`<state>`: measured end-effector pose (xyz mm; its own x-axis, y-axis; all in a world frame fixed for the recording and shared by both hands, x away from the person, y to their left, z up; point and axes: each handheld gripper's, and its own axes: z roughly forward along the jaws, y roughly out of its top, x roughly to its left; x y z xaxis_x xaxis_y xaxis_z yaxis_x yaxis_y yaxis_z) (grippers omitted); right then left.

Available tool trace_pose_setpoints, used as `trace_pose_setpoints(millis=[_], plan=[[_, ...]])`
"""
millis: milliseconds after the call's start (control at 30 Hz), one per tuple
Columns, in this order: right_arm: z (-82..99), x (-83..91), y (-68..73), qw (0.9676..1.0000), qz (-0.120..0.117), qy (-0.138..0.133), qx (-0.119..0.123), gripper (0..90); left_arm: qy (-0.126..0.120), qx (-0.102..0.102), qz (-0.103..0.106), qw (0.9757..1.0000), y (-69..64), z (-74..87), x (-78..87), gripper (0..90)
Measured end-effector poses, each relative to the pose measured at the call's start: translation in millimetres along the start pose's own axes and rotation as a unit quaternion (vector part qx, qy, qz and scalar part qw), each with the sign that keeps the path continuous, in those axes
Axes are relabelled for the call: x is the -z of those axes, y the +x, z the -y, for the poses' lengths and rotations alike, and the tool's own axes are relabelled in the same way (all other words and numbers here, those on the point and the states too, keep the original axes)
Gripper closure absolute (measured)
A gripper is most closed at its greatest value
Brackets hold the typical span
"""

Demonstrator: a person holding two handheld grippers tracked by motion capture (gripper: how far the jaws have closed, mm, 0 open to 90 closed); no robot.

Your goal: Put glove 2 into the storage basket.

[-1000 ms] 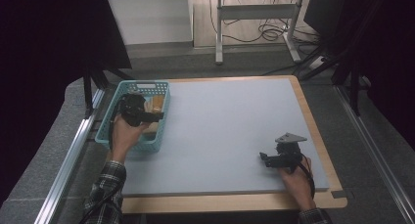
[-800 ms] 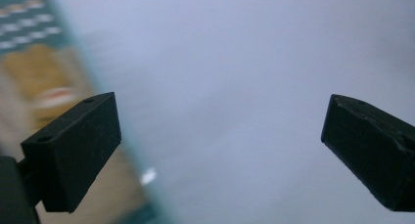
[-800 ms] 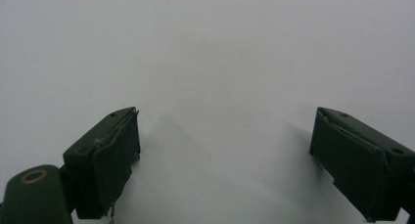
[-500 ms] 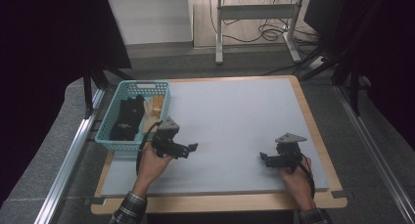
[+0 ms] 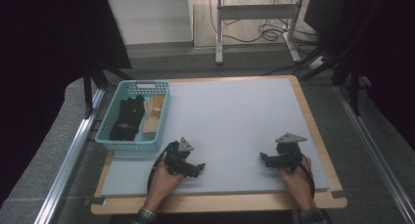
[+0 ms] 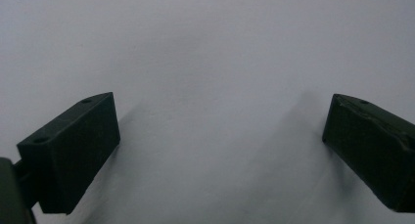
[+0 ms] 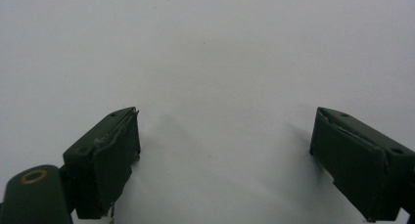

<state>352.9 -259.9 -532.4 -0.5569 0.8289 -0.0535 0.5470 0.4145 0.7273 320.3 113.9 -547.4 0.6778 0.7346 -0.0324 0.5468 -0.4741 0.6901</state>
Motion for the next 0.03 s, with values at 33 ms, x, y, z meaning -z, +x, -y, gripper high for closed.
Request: trace_pose_setpoints(millis=[33], plan=[[-0.1, 0.0, 0.1, 1.0000, 0.000, 0.001, 0.000, 10.8, 0.000, -0.001, 0.001, 1.0000, 0.7, -0.1, -0.1, 0.7]])
